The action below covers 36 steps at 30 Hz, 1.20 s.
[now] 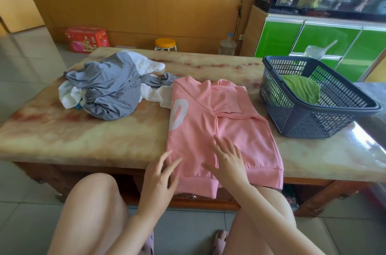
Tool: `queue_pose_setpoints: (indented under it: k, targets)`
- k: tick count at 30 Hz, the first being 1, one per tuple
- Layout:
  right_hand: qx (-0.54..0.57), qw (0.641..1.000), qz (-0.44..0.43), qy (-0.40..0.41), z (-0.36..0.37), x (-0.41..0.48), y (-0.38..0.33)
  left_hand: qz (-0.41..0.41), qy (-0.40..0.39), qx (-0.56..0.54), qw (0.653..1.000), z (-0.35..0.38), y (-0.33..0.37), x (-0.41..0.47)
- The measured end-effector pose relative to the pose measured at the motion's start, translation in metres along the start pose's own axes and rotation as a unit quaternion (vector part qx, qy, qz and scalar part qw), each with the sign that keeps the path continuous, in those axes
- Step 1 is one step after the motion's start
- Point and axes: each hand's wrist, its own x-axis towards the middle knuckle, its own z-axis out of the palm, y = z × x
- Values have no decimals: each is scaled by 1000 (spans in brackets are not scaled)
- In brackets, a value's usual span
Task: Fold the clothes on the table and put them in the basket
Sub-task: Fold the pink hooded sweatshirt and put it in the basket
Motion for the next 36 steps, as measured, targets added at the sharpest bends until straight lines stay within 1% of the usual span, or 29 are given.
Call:
queue_pose_setpoints:
  k: [2,4,5,7,8,9,11,13,15,17,20,23,25,27,30,32,33,36]
  targets:
    - [-23,999,-4,-41,5,3,5,41,-61,34,997,8,0,12]
    - [-8,999,-2,-49,11,3,8,59,-106,70,990,17,0,18]
    - [0,999,-4,-46,11,3,8,55,-111,74,990,19,-1,22]
    - [12,998,-5,-54,6,8,9,30,-95,69,993,17,-1,36]
    - [40,998,6,-54,0,12,11,21,-96,67,993,14,2,47]
    - [82,995,23,-45,-7,18,14,11,-99,66,993,11,5,59]
    - [160,984,74,16,-21,30,27,-22,-102,41,994,10,12,84]
    - [196,968,134,82,-35,44,45,-54,-111,-2,992,12,21,112]
    - [221,949,194,115,-46,61,67,-42,-125,-19,991,20,30,140]
    - [213,940,241,114,-51,78,89,-33,-137,-16,990,32,41,168]
    - [194,923,319,92,-52,97,115,-46,-163,-35,985,53,57,209]
    - [177,902,387,80,-46,97,131,-60,-206,-48,975,79,68,244]
    - [156,898,400,95,-42,96,141,-61,-227,-38,971,99,74,261]
    - [153,900,395,103,-41,94,146,-67,-243,-37,967,120,80,277]
    - [153,904,395,55,-38,81,157,-89,-267,-38,959,155,89,297]
    - [162,894,417,10,-38,71,162,-104,-277,-19,955,176,97,308]
    - [173,890,422,1,-40,67,163,-110,-280,-4,954,185,101,311]
    - [237,883,403,37,-48,70,161,-139,-286,1,948,207,112,320]
